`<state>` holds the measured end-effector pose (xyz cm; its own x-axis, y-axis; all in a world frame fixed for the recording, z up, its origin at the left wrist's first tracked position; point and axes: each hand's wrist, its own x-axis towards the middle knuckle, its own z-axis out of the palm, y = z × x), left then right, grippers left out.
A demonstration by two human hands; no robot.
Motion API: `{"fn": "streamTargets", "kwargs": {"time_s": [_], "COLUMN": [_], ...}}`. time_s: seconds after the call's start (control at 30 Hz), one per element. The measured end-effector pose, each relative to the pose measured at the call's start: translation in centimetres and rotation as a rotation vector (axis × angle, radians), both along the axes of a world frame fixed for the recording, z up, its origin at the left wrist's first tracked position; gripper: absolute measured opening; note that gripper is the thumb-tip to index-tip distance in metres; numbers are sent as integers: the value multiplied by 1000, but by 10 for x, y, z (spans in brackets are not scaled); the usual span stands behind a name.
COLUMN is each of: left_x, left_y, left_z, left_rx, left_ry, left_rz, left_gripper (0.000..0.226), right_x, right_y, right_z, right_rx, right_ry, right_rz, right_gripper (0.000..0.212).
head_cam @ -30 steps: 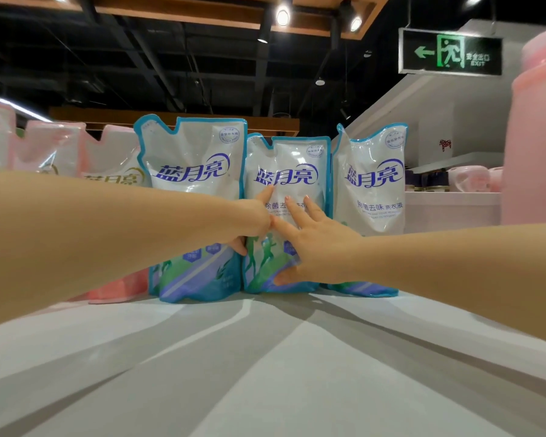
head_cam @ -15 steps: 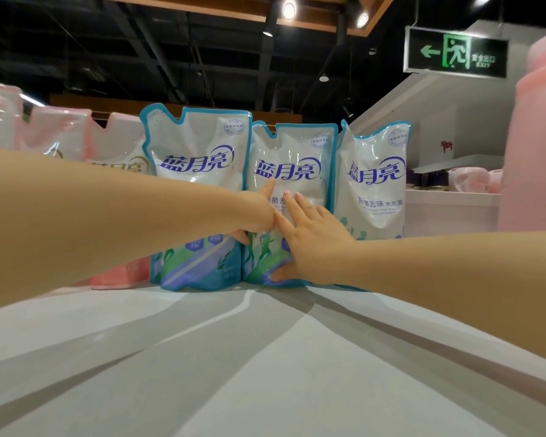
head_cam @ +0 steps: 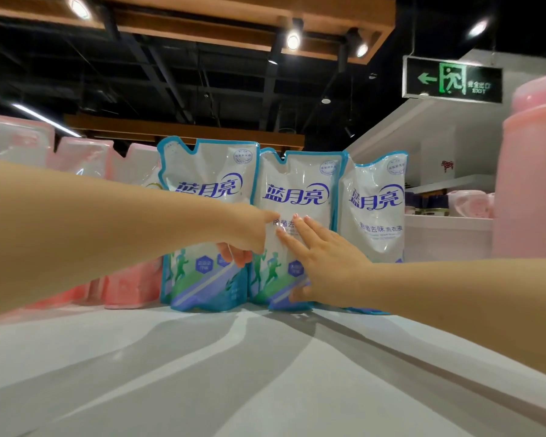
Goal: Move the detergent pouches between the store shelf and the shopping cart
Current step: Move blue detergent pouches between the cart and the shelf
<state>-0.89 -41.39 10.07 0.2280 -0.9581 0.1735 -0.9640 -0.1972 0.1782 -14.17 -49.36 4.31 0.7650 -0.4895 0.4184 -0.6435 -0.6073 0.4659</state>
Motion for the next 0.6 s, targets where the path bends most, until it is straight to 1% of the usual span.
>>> {"fn": "streamTargets", "kwargs": {"time_s": [0.07, 0.2, 0.3, 0.37, 0.5, 0.6], "left_x": [1, 6, 12, 21, 41, 52], "left_y": [3, 9, 11, 15, 21, 19], "left_z": [-2, -4, -1, 1, -1, -7], "left_rx": [0, 15, -3, -28, -79, -96], "left_ry": [5, -42, -65, -68, -58, -66], "left_rz": [-10, -21, -11, 6, 67, 70], "left_gripper": [73, 67, 54, 43, 14, 13], "right_x": [-1, 0, -1, -2, -6, -8], "right_y": [0, 4, 7, 8, 6, 6], "right_z": [0, 1, 2, 3, 5, 5], "right_rx": [3, 8, -12, -32, 18, 91], "right_ry": [-9, -4, 6, -13, -154, -186], "right_rz": [7, 13, 10, -42, -187, -155], "right_gripper": [103, 98, 91, 88, 89, 92]}}
